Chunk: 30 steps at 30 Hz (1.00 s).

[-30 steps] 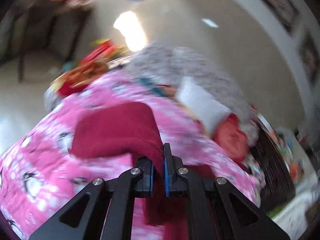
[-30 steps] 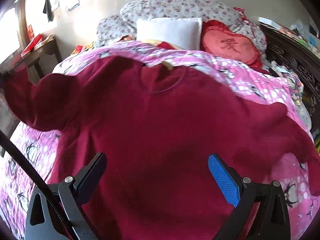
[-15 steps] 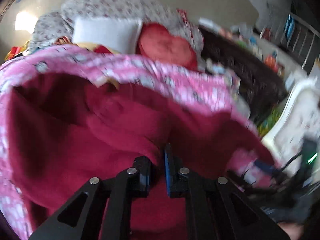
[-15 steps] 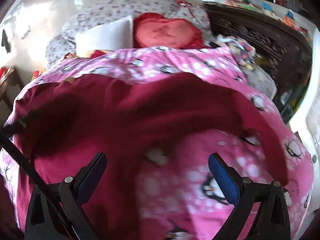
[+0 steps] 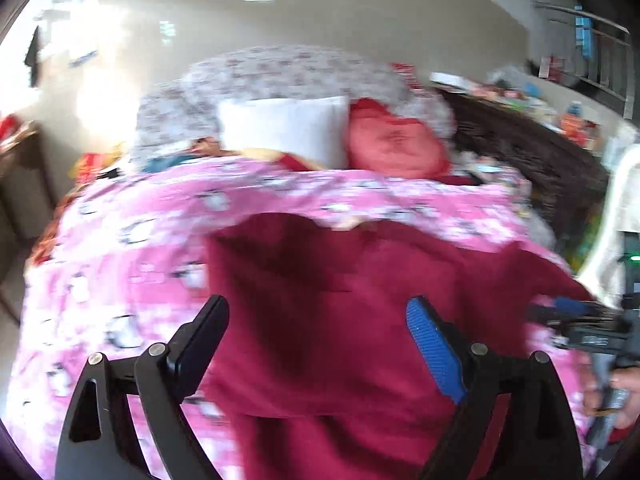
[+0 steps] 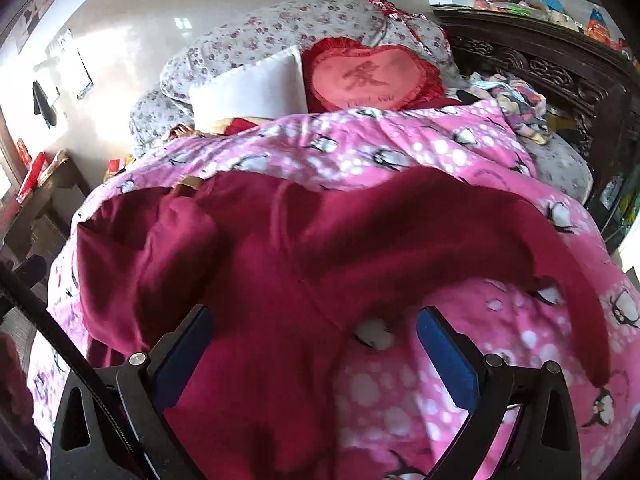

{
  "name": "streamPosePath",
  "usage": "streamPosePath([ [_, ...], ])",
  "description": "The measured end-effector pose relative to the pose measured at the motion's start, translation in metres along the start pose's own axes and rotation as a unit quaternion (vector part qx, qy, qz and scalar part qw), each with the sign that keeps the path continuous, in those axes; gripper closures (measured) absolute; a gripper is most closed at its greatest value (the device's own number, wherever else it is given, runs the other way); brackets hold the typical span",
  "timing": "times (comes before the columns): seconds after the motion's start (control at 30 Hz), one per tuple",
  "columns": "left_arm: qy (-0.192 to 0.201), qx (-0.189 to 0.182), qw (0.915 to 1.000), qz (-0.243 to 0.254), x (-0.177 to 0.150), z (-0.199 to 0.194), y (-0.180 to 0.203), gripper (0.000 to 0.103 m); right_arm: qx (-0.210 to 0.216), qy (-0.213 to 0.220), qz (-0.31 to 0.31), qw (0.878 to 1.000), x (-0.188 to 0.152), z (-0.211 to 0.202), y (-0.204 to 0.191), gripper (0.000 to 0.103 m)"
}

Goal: Fold small clothes

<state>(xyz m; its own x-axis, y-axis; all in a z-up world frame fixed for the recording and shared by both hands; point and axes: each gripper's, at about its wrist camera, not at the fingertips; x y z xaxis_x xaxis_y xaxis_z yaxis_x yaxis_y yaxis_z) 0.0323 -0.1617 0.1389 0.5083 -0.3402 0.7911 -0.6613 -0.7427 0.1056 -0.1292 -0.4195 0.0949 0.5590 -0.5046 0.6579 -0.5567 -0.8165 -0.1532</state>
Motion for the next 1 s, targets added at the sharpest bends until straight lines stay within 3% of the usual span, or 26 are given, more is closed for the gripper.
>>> streamPosePath([
  [0.2, -0.041, 0.068, 0.9959, -0.044, -0.004, 0.033, -0.04, 0.013, 0.001, 0.025, -0.085, 0.996, 0.013, 0.006, -0.08, 0.0],
  [0.33, -0.066, 0.139, 0.9869, -0.049, -0.006, 0.065, -0.051, 0.013, -0.047, 0.032, -0.191, 0.98, 0.008, 0.033, -0.148, 0.0],
  [0.37, -0.073, 0.155, 0.9839, -0.053, -0.007, 0.073, -0.055, 0.013, -0.054, 0.03, -0.213, 0.975, 0.007, 0.041, -0.157, 0.006],
  [0.4, -0.077, 0.165, 0.9818, -0.055, -0.007, 0.079, -0.06, 0.013, -0.075, 0.036, -0.248, 0.965, 0.005, 0.053, -0.166, 0.041],
  [0.43, -0.081, 0.174, 0.9798, -0.058, -0.007, 0.085, -0.065, 0.013, -0.092, 0.041, -0.257, 0.961, 0.005, 0.058, -0.165, 0.066],
  [0.47, -0.083, 0.177, 0.9786, -0.062, -0.008, 0.088, -0.069, 0.013, -0.093, 0.038, -0.238, 0.966, 0.009, 0.058, -0.154, 0.081],
  [0.53, -0.086, 0.175, 0.978, -0.074, -0.009, 0.09, -0.076, 0.013, -0.08, 0.04, -0.185, 0.979, 0.014, 0.045, -0.119, 0.081],
  [0.57, -0.084, 0.172, 0.9784, -0.079, -0.011, 0.089, -0.08, 0.013, -0.089, 0.043, -0.179, 0.979, 0.013, 0.039, -0.108, 0.079],
  [0.63, -0.08, 0.167, 0.9791, -0.084, -0.014, 0.085, -0.085, 0.013, -0.114, 0.048, -0.158, 0.98, 0.003, 0.02, -0.073, 0.06],
  [0.7, -0.08, 0.158, 0.9802, -0.089, -0.016, 0.08, -0.089, 0.013, -0.106, 0.037, -0.119, 0.987, -0.008, 0.005, -0.038, 0.02],
  [0.73, -0.08, 0.152, 0.9808, -0.093, -0.017, 0.076, -0.09, 0.013, -0.094, 0.037, -0.089, 0.991, -0.013, -0.004, -0.019, 0.016],
  [0.87, -0.054, 0.125, 0.9876, -0.079, -0.01, 0.056, -0.08, 0.013, -0.028, 0.034, -0.036, 0.998, -0.008, -0.019, 0.015, 0.015],
  [1.0, -0.051, 0.094, 0.9931, -0.05, 0.002, 0.048, -0.063, 0.013, -0.038, 0.039, -0.054, 0.997, 0.006, -0.006, 0.007, 0.015],
])
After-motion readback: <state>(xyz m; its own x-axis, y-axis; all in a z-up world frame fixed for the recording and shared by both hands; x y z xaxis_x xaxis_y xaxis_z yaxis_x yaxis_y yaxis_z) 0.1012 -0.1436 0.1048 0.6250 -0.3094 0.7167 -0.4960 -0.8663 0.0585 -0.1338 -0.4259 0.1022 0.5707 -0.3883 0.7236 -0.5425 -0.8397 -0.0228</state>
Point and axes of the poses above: each gripper's, at about its wrist camera, not at the fingertips, and z roughly the way its jaws point, y to its right, x to its top, and after that the axes turned 4 degrees about -x, right-handed
